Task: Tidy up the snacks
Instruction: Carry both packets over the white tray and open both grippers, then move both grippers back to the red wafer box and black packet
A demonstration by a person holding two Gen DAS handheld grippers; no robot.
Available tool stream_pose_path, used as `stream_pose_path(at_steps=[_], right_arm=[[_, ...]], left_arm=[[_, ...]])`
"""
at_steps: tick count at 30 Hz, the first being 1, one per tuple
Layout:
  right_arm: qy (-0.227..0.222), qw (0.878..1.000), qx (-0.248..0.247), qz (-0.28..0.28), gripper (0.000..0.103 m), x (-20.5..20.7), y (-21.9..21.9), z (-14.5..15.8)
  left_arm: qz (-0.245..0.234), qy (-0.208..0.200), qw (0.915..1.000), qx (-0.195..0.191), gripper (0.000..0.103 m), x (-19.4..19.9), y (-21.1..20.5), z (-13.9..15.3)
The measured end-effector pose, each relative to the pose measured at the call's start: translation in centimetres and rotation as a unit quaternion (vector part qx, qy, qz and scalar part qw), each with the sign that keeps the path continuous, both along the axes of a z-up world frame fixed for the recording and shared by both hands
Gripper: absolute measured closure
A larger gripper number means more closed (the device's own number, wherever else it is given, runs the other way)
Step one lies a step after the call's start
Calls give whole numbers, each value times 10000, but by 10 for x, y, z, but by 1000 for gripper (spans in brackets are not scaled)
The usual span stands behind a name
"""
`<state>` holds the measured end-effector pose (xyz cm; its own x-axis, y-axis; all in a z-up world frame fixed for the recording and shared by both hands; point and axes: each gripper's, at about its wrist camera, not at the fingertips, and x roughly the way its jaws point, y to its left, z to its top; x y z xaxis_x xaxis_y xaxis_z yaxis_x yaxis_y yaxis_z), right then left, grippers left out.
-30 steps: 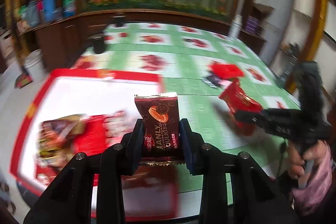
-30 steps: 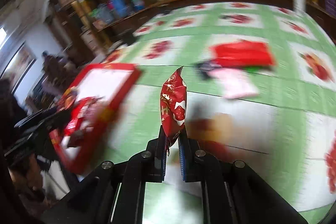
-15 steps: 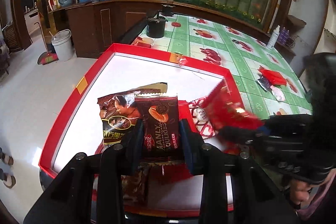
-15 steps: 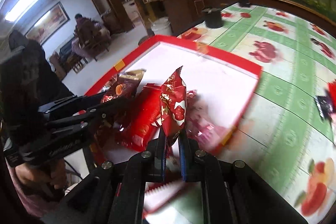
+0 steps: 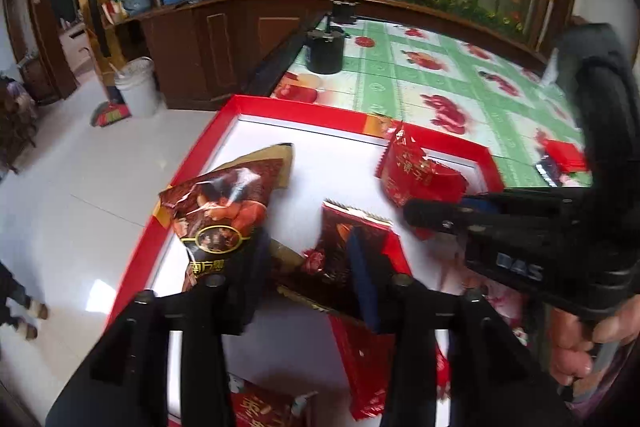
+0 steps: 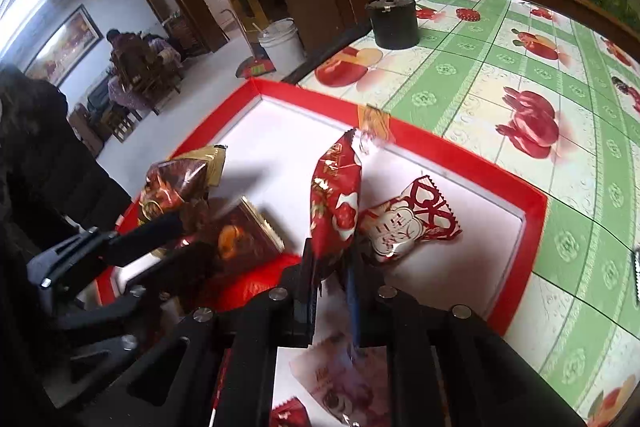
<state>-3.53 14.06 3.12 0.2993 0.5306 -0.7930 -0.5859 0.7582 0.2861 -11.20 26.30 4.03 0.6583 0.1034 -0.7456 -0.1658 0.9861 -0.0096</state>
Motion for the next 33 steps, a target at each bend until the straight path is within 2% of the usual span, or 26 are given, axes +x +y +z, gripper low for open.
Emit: stream_pose_path(at_steps=[2, 3, 4, 7, 9, 11, 13, 17, 21, 24, 26, 29, 31, 33], right_arm=[[-72, 9999, 59, 116, 73, -3, -4, 4], [-146, 9997, 96, 142, 69, -5, -9, 7], [-207, 9995, 175, 189, 65, -7, -14, 11], [-386, 9976, 461, 346, 64, -16, -35, 23], [-540, 9963, 560, 365, 60, -17, -46, 30], [-736, 9948, 640, 289, 48, -18, -65, 36], [-908, 9932, 712, 122, 41, -16, -88, 41], [-980, 9916, 788, -314, 41, -1, -135, 45], [-964, 9850, 954, -1065, 41, 24, -196, 49], [-933, 9743, 1137, -1706, 40, 39, -245, 55], [-913, 9671, 1180, -2059, 36, 44, -266, 57], [-732, 9531, 1348, -2608, 36, 52, -301, 58], [-567, 9428, 1533, -2905, 36, 57, -322, 56], [-468, 9387, 1499, -3070, 36, 62, -333, 52]], left_arm=[[138, -61, 9995, 259, 36, -1, -4, 2], [209, -101, 9990, 370, 34, -3, -6, 3], [259, -133, 9986, 451, 33, -3, -7, 5], [405, -230, 9971, 609, 30, -5, -9, 12], [526, -305, 9957, 702, 25, -7, -11, 18], [586, -383, 9944, 790, 23, -8, -13, 22], [661, -476, 9923, 932, 21, -10, -20, 28], [680, -595, 9891, 1162, 20, -9, -40, 39], [602, -739, 9874, 1266, 20, 1, -65, 49], [476, -814, 9866, 1332, 19, 15, -97, 55], [345, -857, 9855, 1422, 19, 28, -125, 57], [83, -879, 9840, 1547, 19, 51, -168, 58], [-159, -840, 9853, 1481, 19, 69, -198, 55], [-377, -820, 9862, 1389, 19, 81, -223, 53]])
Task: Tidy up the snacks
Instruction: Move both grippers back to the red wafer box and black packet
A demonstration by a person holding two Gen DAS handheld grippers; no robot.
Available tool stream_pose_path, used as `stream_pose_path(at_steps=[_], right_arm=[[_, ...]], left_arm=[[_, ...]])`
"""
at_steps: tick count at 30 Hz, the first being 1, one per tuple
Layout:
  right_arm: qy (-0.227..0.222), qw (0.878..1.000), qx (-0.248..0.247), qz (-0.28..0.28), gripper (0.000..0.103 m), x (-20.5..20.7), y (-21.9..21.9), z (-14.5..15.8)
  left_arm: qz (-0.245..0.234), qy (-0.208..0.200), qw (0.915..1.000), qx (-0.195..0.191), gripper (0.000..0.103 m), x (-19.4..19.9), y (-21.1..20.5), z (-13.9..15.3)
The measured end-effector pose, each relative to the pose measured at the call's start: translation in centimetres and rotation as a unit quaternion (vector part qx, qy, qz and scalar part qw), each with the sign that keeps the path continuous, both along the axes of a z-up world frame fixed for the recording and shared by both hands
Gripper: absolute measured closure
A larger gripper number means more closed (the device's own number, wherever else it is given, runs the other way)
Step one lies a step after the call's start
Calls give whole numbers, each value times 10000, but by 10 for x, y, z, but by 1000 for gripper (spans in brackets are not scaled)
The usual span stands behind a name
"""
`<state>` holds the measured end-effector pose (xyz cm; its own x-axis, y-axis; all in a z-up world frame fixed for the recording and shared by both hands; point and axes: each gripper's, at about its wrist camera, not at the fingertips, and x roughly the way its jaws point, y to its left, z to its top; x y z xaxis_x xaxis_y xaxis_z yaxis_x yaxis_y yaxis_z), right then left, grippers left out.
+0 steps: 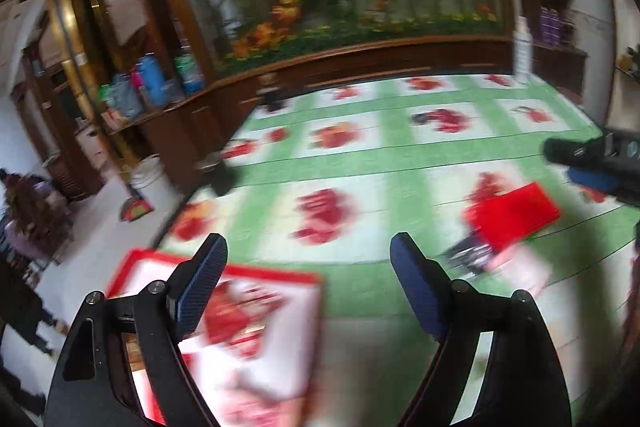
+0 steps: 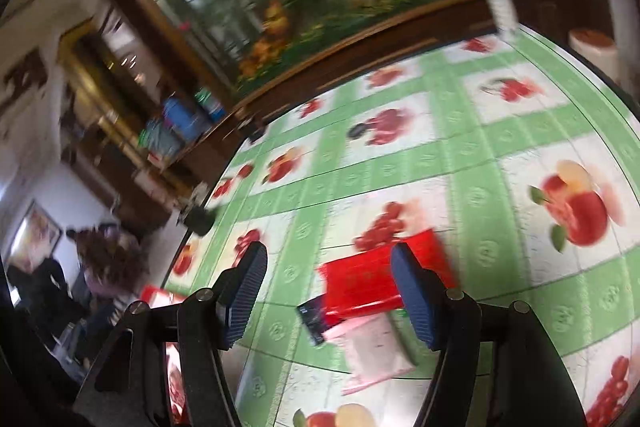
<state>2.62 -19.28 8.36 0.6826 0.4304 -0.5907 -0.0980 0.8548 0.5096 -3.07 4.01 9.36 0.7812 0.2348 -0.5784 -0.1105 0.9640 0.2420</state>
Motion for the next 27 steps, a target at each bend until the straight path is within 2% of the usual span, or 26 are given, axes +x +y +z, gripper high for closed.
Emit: stream_pose_path(at_steps=[3, 6, 11, 18, 27], right_arm=[[161, 9995, -144, -241, 36, 5, -8, -5], [350, 9989, -80, -315, 36, 10, -14, -13], [478, 9978, -82, -460, 36, 11, -13, -20], [619, 9963, -66, -591, 36, 12, -8, -27], [703, 9952, -236, -640, 36, 14, -2, -33]], left_arm=[[-365, 85, 9993, -41, 19, 19, -37, -7], [-571, 206, 9981, -142, 19, 29, -55, -15], [-574, 391, 9968, -389, 19, 40, -52, -28], [-456, 306, 9964, -640, 19, 44, -41, -34], [-514, 321, 9951, -777, 19, 46, -39, -40]])
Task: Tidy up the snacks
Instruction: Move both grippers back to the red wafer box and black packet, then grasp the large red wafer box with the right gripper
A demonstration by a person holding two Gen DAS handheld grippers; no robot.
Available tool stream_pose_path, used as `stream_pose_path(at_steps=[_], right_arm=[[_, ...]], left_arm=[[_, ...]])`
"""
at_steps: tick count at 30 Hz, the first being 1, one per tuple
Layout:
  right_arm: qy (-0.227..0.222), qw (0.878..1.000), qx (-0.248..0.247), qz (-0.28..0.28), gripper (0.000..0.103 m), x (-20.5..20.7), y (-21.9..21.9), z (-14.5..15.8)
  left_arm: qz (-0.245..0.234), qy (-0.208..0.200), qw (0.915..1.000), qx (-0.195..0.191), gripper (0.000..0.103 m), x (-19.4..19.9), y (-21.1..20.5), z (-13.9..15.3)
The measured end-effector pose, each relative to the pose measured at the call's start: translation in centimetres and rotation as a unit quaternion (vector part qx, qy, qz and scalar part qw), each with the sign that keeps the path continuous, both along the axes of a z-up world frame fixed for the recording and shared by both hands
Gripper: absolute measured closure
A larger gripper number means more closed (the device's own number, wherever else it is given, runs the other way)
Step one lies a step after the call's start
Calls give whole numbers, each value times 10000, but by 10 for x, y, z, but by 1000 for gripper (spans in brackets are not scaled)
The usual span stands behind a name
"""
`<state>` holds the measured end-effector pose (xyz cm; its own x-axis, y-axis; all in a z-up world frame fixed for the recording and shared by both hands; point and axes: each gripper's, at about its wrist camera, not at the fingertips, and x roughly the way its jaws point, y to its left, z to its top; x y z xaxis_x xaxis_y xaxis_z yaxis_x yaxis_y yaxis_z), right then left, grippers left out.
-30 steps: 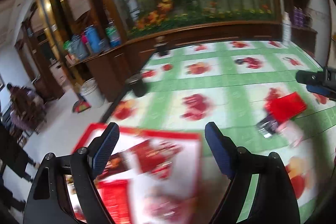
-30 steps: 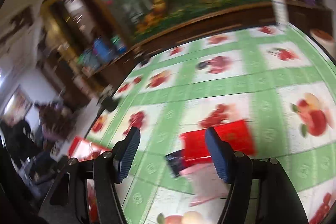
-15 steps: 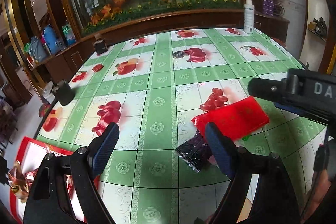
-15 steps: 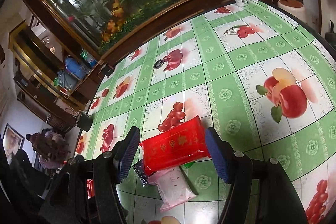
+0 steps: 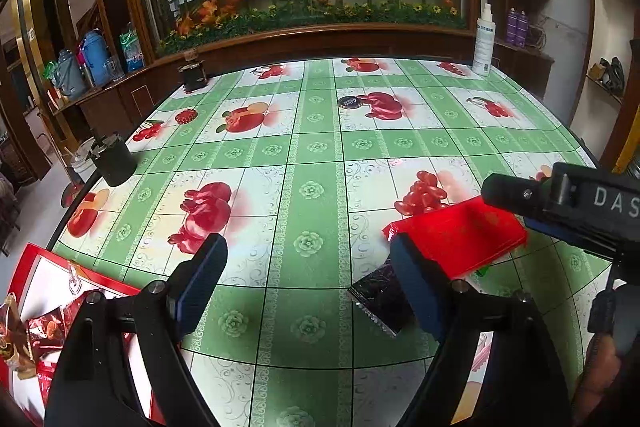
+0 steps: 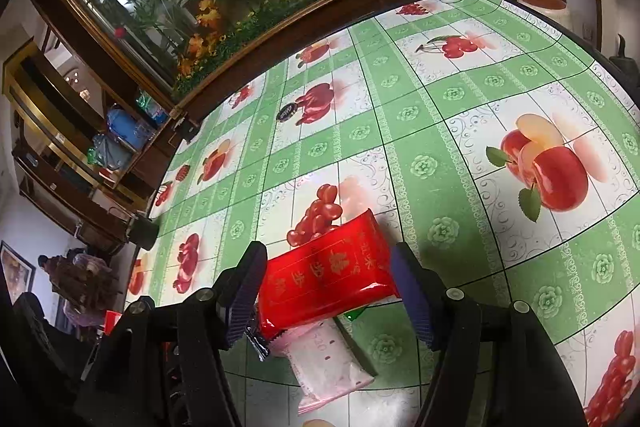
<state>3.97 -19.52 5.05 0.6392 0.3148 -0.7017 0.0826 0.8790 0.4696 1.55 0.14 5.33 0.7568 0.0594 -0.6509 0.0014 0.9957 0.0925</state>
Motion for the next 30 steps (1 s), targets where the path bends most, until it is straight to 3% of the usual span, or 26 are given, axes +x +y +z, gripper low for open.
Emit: stream_pose_path(at_steps=[30], right_arm=[[81, 10000, -47, 10, 36, 1, 0, -2]], left_arm=[[-58, -45, 10000, 27, 19, -5, -3, -1]])
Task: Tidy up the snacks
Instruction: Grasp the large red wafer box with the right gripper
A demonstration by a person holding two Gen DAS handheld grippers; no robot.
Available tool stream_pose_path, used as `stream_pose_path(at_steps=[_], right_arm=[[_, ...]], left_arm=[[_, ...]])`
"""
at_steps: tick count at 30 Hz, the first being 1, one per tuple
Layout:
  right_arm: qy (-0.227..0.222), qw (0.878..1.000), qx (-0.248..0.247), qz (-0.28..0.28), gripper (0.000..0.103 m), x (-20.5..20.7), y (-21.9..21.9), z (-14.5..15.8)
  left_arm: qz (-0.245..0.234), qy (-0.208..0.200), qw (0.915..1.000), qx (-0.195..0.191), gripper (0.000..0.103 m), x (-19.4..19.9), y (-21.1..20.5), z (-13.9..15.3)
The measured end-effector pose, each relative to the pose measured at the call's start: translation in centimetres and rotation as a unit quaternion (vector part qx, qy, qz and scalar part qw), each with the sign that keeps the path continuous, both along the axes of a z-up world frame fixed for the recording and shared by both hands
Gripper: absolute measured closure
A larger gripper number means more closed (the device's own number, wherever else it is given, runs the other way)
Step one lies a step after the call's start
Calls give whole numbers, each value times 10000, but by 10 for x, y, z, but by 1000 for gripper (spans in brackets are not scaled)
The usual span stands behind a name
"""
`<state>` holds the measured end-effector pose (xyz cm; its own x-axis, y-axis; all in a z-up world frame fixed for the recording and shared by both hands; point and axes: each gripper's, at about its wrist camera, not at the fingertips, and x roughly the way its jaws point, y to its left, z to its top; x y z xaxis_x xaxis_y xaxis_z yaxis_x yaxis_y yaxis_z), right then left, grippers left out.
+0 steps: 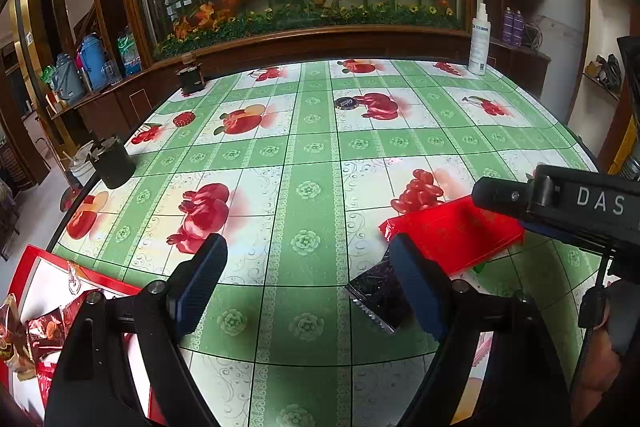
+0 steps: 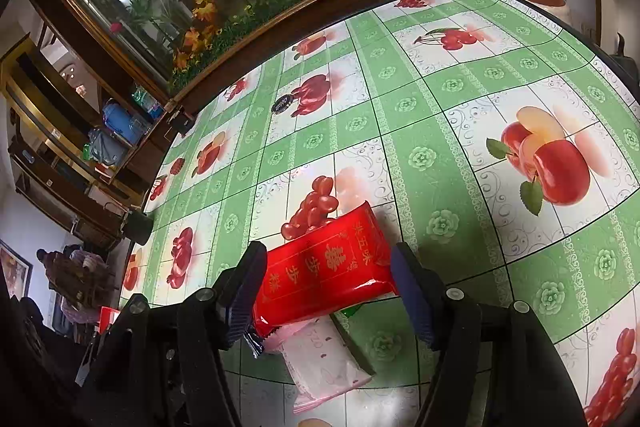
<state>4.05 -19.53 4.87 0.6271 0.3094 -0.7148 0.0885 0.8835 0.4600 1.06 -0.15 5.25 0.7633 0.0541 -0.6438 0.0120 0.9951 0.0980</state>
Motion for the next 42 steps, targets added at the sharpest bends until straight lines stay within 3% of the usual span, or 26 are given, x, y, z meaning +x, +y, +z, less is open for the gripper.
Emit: stream_pose_path(at_steps=[7, 11, 15, 19, 23, 26, 33, 37, 42], right_arm=[[9, 9999, -113, -29, 36, 1, -1, -3], [-18, 9989, -334, -343, 36, 4, -13, -6], [-91, 9969, -685, -376, 36, 8, -9, -12], [-120, 9974, -644, -301, 36, 13, -5, -20], [-316, 9949, -895, -343, 33, 14, 4, -21], [-251, 9925, -1170, -243, 16, 19, 14, -28], [75, 9724, -2326, 179, 14, 21, 46, -34], [51, 9700, -2396, 395, 14, 15, 55, -35], [141, 9697, -2389, 488, 14, 14, 59, -35]], left_arm=[[44, 138, 9997, -184, 19, 4, 7, -4], [357, 363, 9977, -445, 19, 9, 22, -12], [616, 296, 9958, -614, 19, 7, 36, -11], [736, 364, 9944, -665, 19, 8, 43, -16], [733, 458, 9942, -633, 19, 9, 43, -20], [737, 521, 9943, -573, 19, 11, 42, -24], [537, 851, 9941, -400, 19, 16, 30, -40], [409, 879, 9950, -237, 19, 15, 22, -41], [390, 987, 9936, -381, 18, 17, 26, -44]])
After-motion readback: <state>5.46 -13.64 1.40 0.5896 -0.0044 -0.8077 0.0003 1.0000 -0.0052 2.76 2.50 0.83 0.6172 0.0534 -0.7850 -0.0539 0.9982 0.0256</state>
